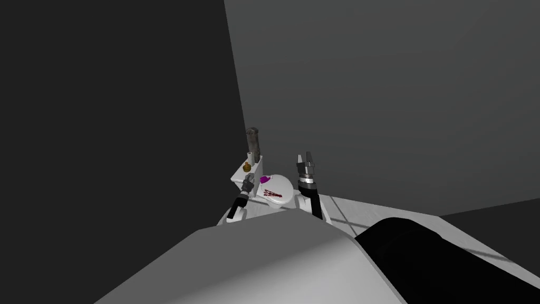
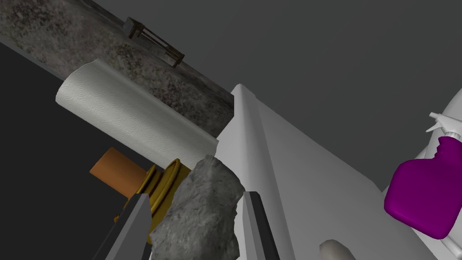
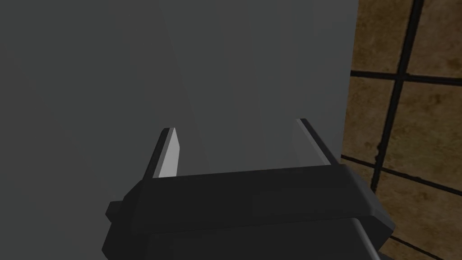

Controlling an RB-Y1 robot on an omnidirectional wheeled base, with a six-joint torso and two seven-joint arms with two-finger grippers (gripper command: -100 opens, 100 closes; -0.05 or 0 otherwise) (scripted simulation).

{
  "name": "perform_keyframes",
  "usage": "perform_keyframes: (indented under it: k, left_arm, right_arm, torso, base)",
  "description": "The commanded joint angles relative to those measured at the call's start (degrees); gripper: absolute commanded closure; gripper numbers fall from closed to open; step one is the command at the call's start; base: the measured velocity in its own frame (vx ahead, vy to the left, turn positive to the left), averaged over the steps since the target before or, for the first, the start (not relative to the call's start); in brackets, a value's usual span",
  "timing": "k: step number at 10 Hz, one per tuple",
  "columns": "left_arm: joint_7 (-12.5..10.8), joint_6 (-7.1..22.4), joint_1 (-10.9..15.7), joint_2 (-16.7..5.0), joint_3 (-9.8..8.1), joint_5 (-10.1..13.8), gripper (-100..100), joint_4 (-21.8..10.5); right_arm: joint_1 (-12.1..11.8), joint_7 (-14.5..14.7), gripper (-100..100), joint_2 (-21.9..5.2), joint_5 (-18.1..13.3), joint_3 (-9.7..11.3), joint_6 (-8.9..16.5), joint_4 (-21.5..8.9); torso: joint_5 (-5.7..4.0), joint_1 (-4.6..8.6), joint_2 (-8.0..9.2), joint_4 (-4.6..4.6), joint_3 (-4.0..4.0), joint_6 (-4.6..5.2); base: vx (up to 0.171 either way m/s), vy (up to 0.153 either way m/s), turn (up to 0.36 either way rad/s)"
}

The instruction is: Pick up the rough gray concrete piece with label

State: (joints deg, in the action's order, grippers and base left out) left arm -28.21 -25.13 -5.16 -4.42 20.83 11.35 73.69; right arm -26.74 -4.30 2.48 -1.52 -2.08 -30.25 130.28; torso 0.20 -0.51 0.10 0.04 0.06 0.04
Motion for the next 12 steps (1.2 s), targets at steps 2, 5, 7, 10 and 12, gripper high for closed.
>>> perform_keyframes:
  k: [2,5,7,10,12]
  left_arm:
    - [3.56,-0.09,-3.68,1.57,-4.58,1.99,100,3.27]
    - [6.06,-0.30,-7.16,2.62,-8.97,3.32,100,5.33]
    - [6.06,-0.30,-7.65,2.62,-10.24,3.32,100,5.33]
    - [10.78,-0.73,-13.44,4.73,-16.05,5.97,100,9.45]
    - [13.14,-0.95,-16.22,5.78,-19.26,7.30,100,11.51]
  right_arm:
    - [0.00,0.00,0,0.00,0.00,0.00,0.00,0.00]
    - [-0.01,0.00,0,0.00,0.00,-0.01,0.00,0.00]
    - [-0.01,0.00,0,0.00,0.00,-0.01,0.00,0.00]
    - [0.00,0.00,0,0.00,0.00,-0.01,0.00,0.00]
    - [-0.01,0.00,0,0.00,0.00,-0.01,0.00,0.00]
  torso:
    - [0.01,-0.05,0.00,0.02,0.01,0.00]
    - [0.01,0.02,-0.01,0.03,0.02,-0.01]
    - [0.02,-0.05,0.03,0.03,0.03,-0.01]
    - [0.10,-0.14,-0.04,-0.13,-0.08,-0.01]
    - [0.20,-0.34,0.02,-0.36,-0.17,-0.20]
  base:
    - [-0.052,0.045,-0.422]
    - [-0.040,0.024,-0.387]
    - [-0.032,0.023,-0.253]
    - [-0.053,0.021,-0.425]
    - [-0.063,0.017,-0.367]
